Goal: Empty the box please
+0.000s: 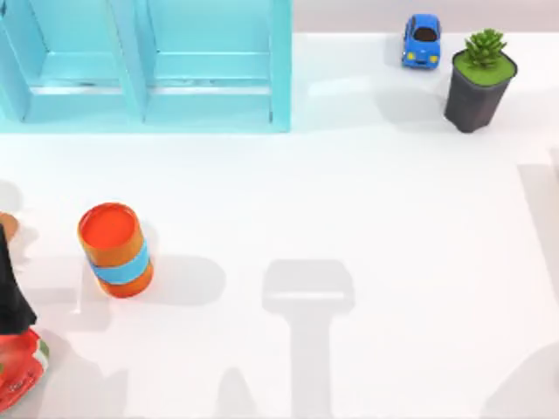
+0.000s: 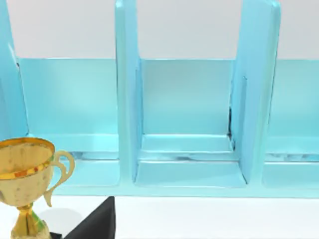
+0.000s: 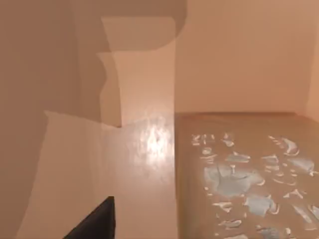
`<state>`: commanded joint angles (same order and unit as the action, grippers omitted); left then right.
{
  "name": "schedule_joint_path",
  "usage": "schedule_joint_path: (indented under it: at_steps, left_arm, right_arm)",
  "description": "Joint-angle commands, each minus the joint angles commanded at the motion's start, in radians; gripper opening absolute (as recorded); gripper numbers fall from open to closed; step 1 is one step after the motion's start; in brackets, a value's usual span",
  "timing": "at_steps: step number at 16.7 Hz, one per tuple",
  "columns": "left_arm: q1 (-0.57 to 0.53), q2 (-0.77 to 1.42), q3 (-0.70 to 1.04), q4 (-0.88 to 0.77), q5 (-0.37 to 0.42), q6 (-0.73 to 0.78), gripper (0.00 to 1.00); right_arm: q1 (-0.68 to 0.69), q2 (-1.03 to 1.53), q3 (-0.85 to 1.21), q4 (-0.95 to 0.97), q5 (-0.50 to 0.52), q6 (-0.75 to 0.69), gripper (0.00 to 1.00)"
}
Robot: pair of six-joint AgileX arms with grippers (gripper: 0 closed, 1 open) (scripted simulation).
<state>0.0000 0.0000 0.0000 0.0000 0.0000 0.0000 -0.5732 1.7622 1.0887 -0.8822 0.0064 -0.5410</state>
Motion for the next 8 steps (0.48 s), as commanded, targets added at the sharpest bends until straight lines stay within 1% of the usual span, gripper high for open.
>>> schedule_joint_path:
  at_steps: [2,6,8]
  left_arm:
    - [0.0,0.0,0.0,0.0,0.0,0.0,1.0]
    - [0.0,0.0,0.0,0.0,0.0,0.0,1.0]
    - [0.0,0.0,0.0,0.0,0.0,0.0,1.0]
  right_arm:
    - [-0.001,0.015,-0.03,0.036,0.0,-0.001,1.0]
    - [-0.001,0.016,-0.032,0.038,0.0,-0.001,1.0]
    - [-0.001,0.016,-0.032,0.038,0.0,-0.001,0.85]
